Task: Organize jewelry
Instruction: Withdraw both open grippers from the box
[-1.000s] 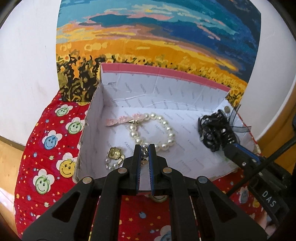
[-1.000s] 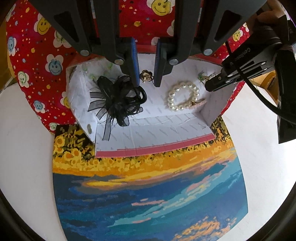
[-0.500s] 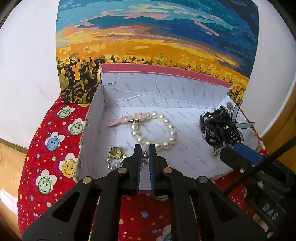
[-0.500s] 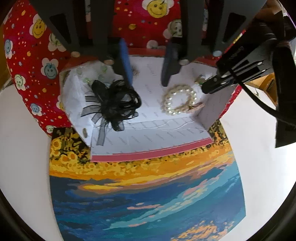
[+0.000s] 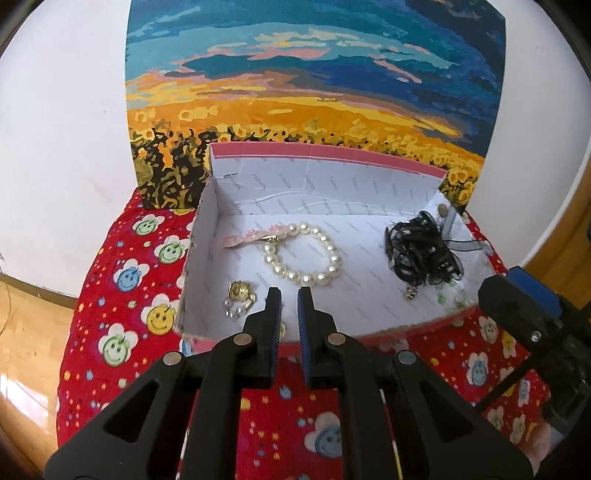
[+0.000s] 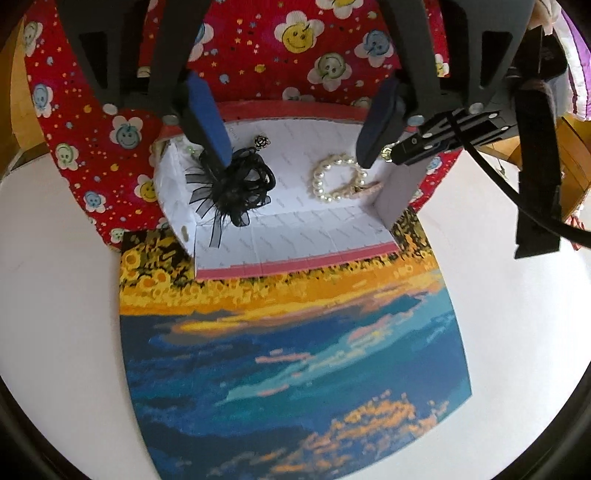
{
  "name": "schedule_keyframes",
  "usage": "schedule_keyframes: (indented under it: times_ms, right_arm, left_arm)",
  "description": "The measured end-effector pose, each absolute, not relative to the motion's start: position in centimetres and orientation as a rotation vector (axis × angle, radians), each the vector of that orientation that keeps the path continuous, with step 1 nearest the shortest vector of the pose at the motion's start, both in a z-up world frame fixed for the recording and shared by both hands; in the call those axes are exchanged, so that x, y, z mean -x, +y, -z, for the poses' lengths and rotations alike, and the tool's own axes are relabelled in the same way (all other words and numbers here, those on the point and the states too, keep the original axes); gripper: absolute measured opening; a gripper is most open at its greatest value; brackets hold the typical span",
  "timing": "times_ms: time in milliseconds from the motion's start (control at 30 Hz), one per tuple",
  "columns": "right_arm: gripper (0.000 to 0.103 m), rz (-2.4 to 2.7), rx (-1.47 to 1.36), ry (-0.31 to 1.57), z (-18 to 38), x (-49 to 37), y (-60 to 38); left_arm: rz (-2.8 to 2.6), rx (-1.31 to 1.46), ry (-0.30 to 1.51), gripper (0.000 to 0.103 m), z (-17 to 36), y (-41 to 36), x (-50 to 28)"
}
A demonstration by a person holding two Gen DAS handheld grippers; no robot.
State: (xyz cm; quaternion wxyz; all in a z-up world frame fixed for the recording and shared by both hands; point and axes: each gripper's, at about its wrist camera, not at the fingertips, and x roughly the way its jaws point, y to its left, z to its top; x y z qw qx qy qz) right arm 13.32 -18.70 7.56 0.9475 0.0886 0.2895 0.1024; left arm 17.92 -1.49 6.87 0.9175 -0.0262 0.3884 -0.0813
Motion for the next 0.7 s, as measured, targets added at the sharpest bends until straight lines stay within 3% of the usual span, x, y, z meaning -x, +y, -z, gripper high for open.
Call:
schedule_keyframes:
  times_ms: [100, 200, 267, 700]
  right_arm:
    - [0.078, -0.212, -0.180, 0.577, -8.2, -12.2, -18.8]
    - [0.081, -0.218, -0.175, 0.569, -8.7, -10.8, -18.9]
    - [0.083, -0.216, -0.170, 0.566, -8.9, -10.0, -19.0]
    - [0.089, -0.141, -0.190, 0.642, -6.3, -5.1, -21.3]
  left_arm:
    - [0.171, 0.037, 0.793, 0.009, -7.5, -1.7, -16.6]
    - [0.164, 0.023, 0.786, 0.029, -8.1, -1.8, -15.0]
    - [0.126, 0.026, 0.788, 0.086, -8.2, -1.6, -13.9]
    - [0.108, 0.075, 0.801, 0.088, -7.3, -0.3, -8.1]
